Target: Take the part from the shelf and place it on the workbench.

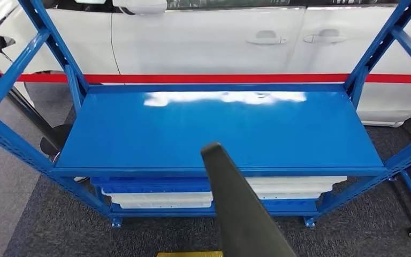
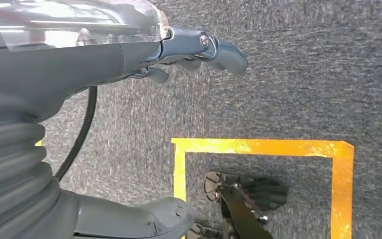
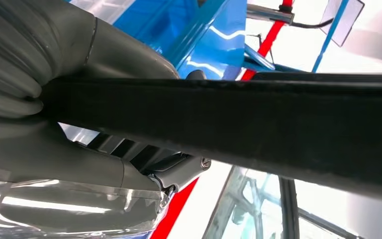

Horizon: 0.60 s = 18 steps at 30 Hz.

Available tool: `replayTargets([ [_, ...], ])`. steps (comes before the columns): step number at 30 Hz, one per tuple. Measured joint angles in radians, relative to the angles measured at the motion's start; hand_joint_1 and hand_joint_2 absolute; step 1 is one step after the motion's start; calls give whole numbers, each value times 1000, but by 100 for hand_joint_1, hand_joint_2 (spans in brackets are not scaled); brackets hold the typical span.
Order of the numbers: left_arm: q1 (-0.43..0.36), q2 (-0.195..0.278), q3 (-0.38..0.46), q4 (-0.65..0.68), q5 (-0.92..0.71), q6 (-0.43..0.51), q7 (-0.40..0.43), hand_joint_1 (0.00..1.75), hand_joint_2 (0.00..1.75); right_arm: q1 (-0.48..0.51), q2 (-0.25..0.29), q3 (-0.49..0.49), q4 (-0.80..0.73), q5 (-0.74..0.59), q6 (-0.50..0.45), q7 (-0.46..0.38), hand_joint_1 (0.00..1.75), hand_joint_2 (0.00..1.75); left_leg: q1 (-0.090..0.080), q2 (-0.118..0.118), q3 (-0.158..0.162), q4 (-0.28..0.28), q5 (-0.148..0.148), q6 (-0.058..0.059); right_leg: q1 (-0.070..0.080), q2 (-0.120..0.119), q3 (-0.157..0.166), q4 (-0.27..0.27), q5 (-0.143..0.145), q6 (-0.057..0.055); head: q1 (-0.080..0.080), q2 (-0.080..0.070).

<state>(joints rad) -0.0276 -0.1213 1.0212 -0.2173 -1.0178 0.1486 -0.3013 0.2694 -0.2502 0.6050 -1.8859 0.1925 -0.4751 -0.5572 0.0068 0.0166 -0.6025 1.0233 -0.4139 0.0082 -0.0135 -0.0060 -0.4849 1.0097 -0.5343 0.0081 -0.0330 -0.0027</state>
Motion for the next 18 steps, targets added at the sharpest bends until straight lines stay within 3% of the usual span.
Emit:
replayTargets([
  [2,-1,0,2,0,0,0,-1,0,175,12,-1,0,0,0,-3,-2,175,175,2,0,-4,4,2,-13,0,2,-10,-5,10,-15,0,0],
  [3,-1,-1,3,0,-1,0,-1,0,175,18,-2,0,0,0,-5,-3,175,175,3,-1,-12,19,-15,-19,-1,3,-16,-5,18,-23,0,0],
  [5,1,-3,5,0,-1,1,-1,0,175,27,-4,0,0,-1,-9,-4,175,175,6,-5,-40,105,-98,-26,1,2,-34,-6,34,-38,0,0],
  [7,1,-4,6,0,-2,2,-1,0,175,32,-5,0,0,-2,-11,-5,175,175,5,-7,-71,231,-186,-28,8,4,-57,-5,51,-46,0,0],
  [8,1,-4,6,0,-2,3,-1,0,175,34,-5,0,0,-3,-12,-6,175,175,4,-8,-72,270,-201,-26,13,5,-68,-3,59,-47,0,0],
  [9,0,-4,6,0,-2,3,-1,0,175,36,-5,0,0,-3,-12,-6,175,175,2,-8,-58,278,-194,-22,17,6,-80,-2,66,-49,0,0],
  [10,0,-4,7,0,-2,3,-1,0,175,38,-5,0,0,-3,-12,-6,175,175,-1,-8,-24,247,-171,-15,22,7,-89,0,73,-49,0,0],
  [12,-1,-4,7,0,-4,3,1,0,175,39,-5,0,0,-3,-12,-7,175,175,-11,-12,76,109,-127,10,28,9,-104,5,84,-49,0,0],
  [14,-4,-3,7,-1,-6,3,5,0,175,39,-5,0,0,-2,-12,-9,175,175,-21,-16,147,-7,-119,28,28,9,-113,8,95,-43,0,0],
  [17,-6,-4,9,-2,-8,4,12,0,175,41,-5,0,0,-1,-13,-12,175,175,-25,-14,154,-47,-107,35,21,8,-118,8,112,-27,0,0],
  [18,-7,-4,10,-2,-10,5,15,0,175,44,-5,0,0,-1,-13,-14,175,175,-22,-11,151,-54,-96,37,20,9,-122,15,101,-21,0,0],
])
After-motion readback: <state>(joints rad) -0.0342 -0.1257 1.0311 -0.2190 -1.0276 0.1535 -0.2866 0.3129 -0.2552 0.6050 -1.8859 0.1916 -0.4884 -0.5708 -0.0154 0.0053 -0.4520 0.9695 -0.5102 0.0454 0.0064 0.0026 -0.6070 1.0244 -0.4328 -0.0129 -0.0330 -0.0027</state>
